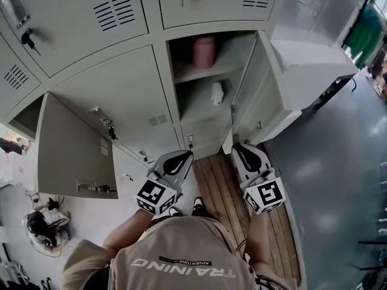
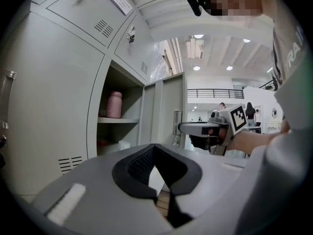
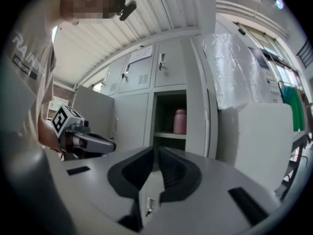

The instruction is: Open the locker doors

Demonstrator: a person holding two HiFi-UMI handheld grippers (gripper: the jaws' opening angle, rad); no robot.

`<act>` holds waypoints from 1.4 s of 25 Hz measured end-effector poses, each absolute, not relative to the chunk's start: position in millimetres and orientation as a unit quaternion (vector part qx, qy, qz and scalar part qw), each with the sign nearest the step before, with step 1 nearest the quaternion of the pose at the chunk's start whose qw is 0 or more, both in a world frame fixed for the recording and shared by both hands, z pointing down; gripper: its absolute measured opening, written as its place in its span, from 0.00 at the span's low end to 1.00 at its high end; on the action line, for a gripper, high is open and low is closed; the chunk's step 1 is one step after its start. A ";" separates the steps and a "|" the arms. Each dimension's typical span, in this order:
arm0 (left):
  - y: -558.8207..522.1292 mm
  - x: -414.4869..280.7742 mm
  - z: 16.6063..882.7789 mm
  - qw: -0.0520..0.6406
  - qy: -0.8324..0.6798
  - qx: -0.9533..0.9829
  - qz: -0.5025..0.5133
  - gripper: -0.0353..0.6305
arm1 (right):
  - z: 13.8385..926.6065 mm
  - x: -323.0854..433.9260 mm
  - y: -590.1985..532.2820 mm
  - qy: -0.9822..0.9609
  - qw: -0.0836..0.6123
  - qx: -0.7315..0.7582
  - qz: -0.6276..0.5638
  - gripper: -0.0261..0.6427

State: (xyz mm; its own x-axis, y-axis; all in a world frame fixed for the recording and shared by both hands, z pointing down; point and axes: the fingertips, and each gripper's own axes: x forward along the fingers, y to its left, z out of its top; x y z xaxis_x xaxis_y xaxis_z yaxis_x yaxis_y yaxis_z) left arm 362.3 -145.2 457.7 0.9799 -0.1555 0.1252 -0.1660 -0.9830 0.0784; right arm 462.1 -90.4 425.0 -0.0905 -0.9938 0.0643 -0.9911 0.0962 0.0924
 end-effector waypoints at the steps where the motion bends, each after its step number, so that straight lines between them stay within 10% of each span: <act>1: -147.8 358.7 457.5 0.044 -0.085 0.994 0.058 0.06 | 428.8 465.2 -92.6 -0.732 0.065 0.678 -0.010 0.08; 35: -170.6 309.8 498.4 0.078 -0.205 0.972 0.088 0.06 | 511.8 443.1 -138.7 -0.779 0.051 0.619 0.086 0.08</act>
